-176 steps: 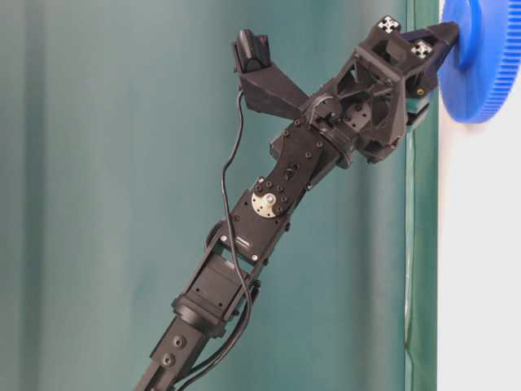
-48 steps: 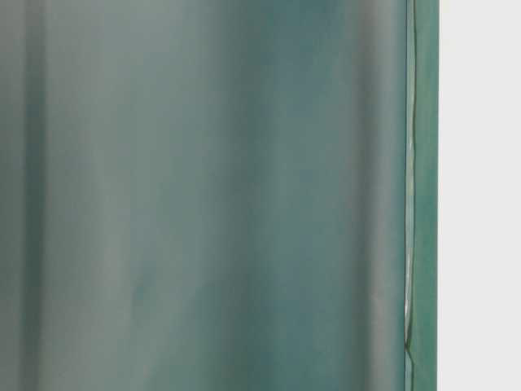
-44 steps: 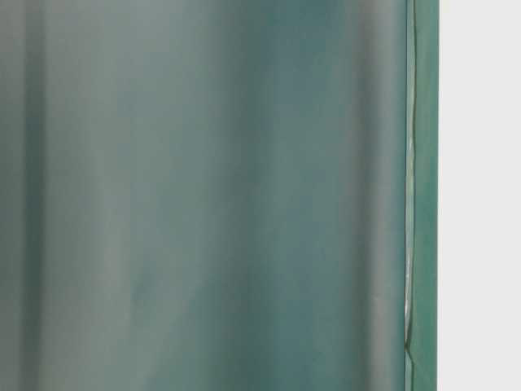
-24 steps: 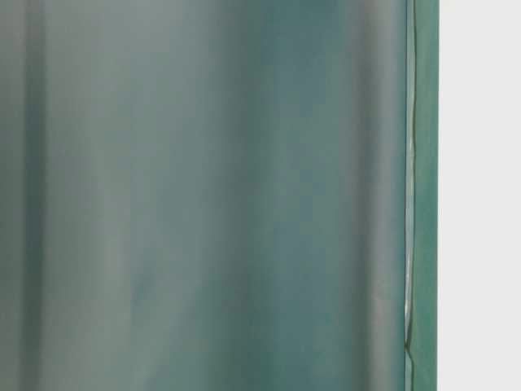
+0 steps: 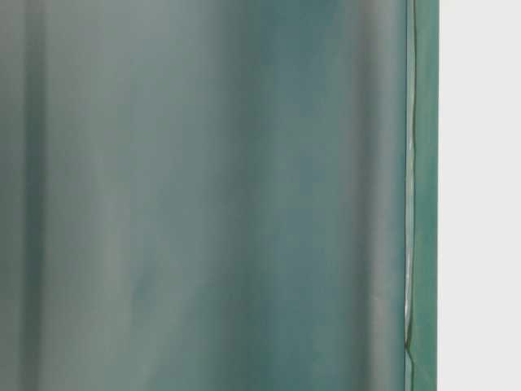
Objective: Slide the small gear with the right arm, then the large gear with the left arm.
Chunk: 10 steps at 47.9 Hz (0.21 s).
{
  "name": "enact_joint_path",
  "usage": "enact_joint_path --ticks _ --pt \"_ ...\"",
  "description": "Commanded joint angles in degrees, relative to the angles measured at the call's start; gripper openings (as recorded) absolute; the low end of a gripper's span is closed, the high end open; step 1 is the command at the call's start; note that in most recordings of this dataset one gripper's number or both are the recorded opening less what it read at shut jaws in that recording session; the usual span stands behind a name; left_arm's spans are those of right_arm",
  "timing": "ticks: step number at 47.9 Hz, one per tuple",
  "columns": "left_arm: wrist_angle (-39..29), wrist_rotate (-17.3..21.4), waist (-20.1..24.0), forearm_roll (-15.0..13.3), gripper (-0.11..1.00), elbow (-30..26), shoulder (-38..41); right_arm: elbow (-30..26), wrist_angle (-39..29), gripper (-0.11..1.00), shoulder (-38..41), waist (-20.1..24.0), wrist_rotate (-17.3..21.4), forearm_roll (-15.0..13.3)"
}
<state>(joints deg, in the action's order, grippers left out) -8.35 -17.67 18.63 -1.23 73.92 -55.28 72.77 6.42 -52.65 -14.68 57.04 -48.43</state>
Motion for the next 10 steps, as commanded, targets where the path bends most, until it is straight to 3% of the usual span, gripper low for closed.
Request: enact_joint_path --ticks 1,10 --pt "1.3 0.1 -0.7 -0.1 0.0 -0.6 0.3 -0.7 0.6 0.5 0.3 0.1 0.0 0.1" --pt "5.2 0.4 -2.8 0.0 0.0 -0.6 0.4 -0.4 0.9 0.5 0.3 0.1 0.1 0.2"
